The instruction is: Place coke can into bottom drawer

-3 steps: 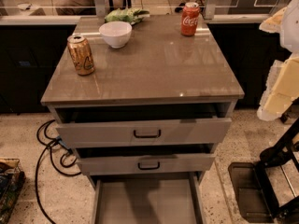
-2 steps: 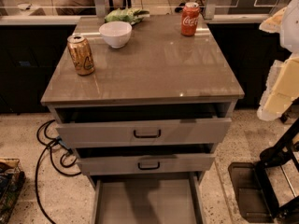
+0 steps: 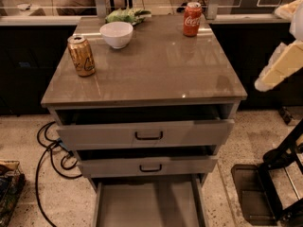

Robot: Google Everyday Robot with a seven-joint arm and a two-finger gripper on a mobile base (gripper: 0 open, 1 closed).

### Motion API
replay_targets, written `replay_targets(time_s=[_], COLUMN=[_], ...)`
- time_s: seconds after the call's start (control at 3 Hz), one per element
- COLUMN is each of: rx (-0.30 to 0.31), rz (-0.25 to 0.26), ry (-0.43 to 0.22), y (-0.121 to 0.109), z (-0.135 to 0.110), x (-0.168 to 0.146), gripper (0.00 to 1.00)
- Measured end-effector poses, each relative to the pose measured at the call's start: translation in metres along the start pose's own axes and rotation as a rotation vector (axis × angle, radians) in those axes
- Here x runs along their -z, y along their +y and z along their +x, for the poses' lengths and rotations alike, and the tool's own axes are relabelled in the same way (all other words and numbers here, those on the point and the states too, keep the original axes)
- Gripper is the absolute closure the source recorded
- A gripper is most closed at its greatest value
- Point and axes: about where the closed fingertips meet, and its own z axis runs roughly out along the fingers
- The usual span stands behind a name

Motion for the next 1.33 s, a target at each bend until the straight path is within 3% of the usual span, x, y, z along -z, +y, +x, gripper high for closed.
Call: replay_targets(time_s=[0.33, 0.67, 1.0, 1.33], rx=[-0.092, -0.159, -0.205, -0.274], rz=[0.141, 0.204, 0.184, 0.142], ry=[-0.253, -0.466, -0.589, -0.617], y=[-0.077, -0.131, -0.155, -0.163], z=[0.008, 0.0, -0.019, -0.033], x=[-0.039, -0.072, -0.107, -0.137], gripper=[0.0, 0.0, 0.0, 0.0])
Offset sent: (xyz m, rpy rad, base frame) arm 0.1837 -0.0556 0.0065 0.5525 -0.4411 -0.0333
